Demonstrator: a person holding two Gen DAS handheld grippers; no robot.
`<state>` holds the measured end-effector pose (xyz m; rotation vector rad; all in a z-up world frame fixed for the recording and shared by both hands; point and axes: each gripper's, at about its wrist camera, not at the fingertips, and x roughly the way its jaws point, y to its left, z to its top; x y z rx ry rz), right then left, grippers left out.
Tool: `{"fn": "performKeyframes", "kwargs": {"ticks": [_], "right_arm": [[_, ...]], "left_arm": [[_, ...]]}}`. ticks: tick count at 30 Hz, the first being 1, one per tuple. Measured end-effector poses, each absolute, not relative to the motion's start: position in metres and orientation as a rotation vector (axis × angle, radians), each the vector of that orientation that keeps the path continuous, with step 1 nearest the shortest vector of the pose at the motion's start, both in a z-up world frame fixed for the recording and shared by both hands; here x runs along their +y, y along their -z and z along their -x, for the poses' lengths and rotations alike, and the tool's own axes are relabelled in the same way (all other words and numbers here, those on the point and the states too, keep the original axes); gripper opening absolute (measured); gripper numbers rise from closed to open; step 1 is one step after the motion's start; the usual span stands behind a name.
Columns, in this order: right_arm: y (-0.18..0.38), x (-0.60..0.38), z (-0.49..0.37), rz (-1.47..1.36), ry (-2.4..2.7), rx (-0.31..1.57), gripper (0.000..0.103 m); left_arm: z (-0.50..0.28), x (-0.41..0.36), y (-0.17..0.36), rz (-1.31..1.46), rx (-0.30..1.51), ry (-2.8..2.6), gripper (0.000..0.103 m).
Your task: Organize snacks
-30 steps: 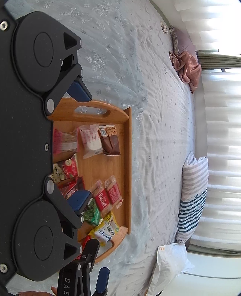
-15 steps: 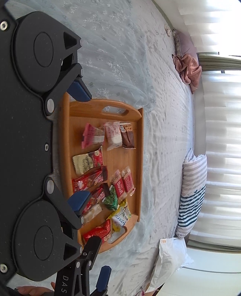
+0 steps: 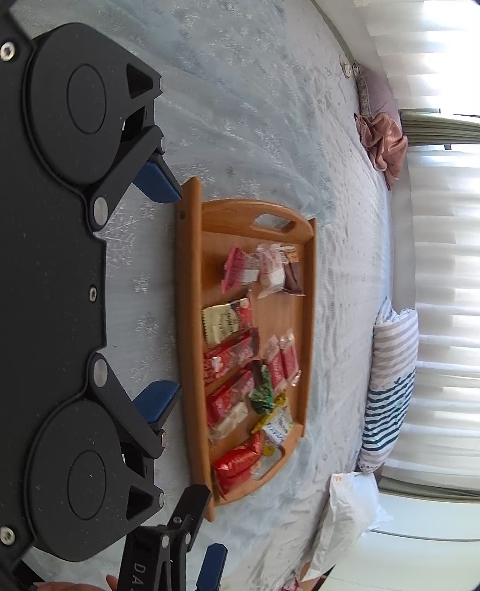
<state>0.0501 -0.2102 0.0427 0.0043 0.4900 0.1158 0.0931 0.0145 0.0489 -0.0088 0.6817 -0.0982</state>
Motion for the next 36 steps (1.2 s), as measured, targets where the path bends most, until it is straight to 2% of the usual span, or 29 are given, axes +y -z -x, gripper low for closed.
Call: {"fn": "performKeyframes", "kwargs": {"ticks": [18, 36], "right_arm": [[0.01, -0.211, -0.045, 0.01, -0.052, 0.576, 0.103], [0.024, -0.206, -0.053, 0.034, -0.064, 0.626, 0.103]], "left_arm": [[-0.103, 0.007, 0.006, -0.022, 0.716, 0.075, 0.102], [-0.11, 0.007, 0.016, -0.024, 0.708, 0.089, 0.103]]}}
